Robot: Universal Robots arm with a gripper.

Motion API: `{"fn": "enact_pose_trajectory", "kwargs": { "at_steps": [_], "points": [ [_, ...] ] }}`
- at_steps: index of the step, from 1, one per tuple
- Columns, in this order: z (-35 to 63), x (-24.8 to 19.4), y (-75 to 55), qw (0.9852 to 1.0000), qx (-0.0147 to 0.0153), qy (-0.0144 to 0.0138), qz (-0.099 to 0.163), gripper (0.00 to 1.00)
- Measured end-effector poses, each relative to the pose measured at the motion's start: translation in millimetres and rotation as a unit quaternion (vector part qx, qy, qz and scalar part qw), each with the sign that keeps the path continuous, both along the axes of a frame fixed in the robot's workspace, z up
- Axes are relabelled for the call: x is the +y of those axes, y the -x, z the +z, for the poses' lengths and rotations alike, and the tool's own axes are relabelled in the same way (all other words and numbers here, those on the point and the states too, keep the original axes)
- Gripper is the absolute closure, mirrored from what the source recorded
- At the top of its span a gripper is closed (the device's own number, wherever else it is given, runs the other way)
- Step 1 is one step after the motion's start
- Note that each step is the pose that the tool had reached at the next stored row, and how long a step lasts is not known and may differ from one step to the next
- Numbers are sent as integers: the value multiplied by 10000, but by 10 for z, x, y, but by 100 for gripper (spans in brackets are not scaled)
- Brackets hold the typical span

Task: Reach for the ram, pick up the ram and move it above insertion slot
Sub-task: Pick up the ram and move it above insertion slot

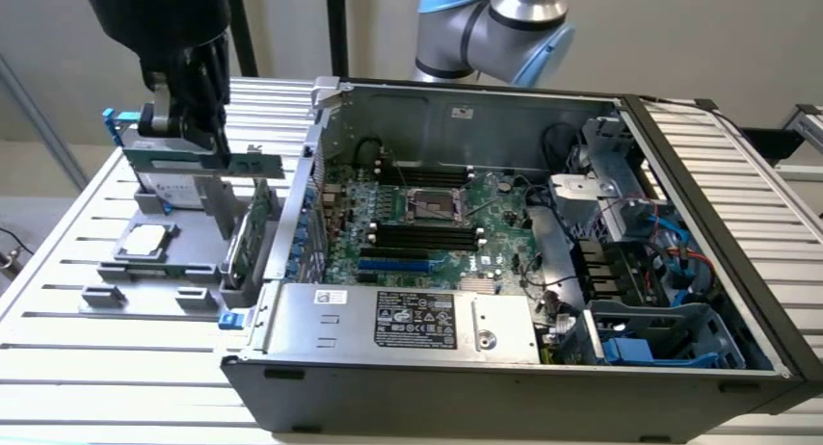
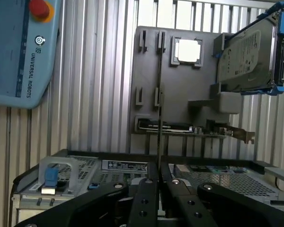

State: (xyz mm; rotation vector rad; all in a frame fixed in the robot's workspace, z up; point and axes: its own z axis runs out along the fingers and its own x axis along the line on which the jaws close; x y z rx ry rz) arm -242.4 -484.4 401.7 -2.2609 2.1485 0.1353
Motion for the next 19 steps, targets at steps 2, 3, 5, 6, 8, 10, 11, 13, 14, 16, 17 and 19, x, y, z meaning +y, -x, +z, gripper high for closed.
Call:
{"fn": "enact_pose_trajectory", "kwargs": {
  "at_steps": [2,3,5,6,8,10,11,13,14,16,17,19],
  "points": [
    [17,0,-90,10000,1,-29,0,87],
    [20,0,-135,10000,1,-44,1,87],
    [21,0,-225,10000,1,-68,0,87],
    [20,0,-270,10000,0,-77,0,87],
    [21,0,-363,10000,1,-90,0,87],
    [21,2,-454,10000,1,-97,0,87],
    [21,4,-499,10000,1,-97,1,87],
    [21,11,-590,10000,1,-97,0,87],
    [20,16,-636,10000,1,-97,0,87],
    [19,28,-727,10000,1,-97,1,87],
    [18,36,-772,10000,1,-97,1,87],
    [14,52,-864,10000,0,-97,0,87]
  ]
}}
